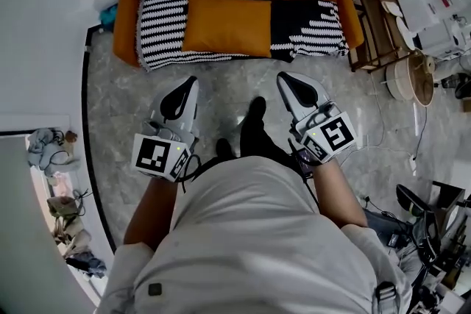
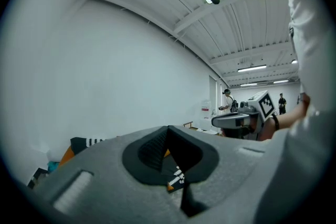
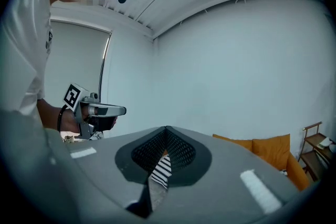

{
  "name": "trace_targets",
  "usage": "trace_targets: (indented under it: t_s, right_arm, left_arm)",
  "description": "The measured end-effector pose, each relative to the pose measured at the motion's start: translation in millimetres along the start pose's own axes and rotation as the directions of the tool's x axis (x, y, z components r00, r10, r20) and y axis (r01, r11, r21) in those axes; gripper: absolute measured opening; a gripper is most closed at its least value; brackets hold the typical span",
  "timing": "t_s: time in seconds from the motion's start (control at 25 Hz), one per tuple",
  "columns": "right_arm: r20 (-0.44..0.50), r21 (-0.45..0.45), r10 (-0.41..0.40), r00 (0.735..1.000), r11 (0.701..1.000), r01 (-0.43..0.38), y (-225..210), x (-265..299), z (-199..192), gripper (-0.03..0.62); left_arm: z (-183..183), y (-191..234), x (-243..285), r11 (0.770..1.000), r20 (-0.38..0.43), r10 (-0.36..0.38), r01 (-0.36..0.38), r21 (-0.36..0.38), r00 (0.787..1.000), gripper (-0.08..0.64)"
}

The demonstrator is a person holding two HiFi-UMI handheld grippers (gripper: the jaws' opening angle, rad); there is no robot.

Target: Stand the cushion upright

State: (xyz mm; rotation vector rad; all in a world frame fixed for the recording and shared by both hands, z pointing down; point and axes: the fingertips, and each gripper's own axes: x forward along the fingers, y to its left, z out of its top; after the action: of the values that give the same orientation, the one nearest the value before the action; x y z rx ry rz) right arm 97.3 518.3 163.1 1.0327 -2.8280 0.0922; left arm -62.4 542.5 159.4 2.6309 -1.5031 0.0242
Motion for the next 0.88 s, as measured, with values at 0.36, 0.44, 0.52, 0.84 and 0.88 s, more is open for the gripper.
trace_targets:
  t_s: [0.36,0.44,0.52,0.84,0.88]
  right_arm:
    - [0.028,0.026,0.025,0.999,0.999,-0.026,-83.0,53.0,-0.2,0.011]
    - [0.035,0.033,0.028,0.999,0.999,-0.029,-110.3,66.5,-2.0,0.011]
    - [0.035,0.049,0.026,0.999,0.998,-0.028,-144.1,76.9,-5.9,0.011]
    - [0.025,0.081,0.027,0.999,0.996,-0.029,-273.9,97.1,-7.2,0.011]
    - [0.024,0.079,0.029,0.999,0.996,-0.031,-285.8,97.9,-6.5,0.011]
  left_arm:
    - [0.3,30.3,78.5,1.0,-0.026,0.017,-0.017,0.009,1.0,0.003]
    - [-1.3,35.8,109.1,1.0,-0.036,0.007,-0.006,0.011,0.999,0.003]
    - [-2.4,38.5,146.0,1.0,-0.049,-0.003,0.004,0.01,0.999,0.003]
    - [2.7,31.9,296.4,0.998,-0.066,-0.06,0.06,-0.01,0.996,0.003]
    - [4.4,30.0,310.5,0.998,-0.065,-0.067,0.066,-0.013,0.996,0.003]
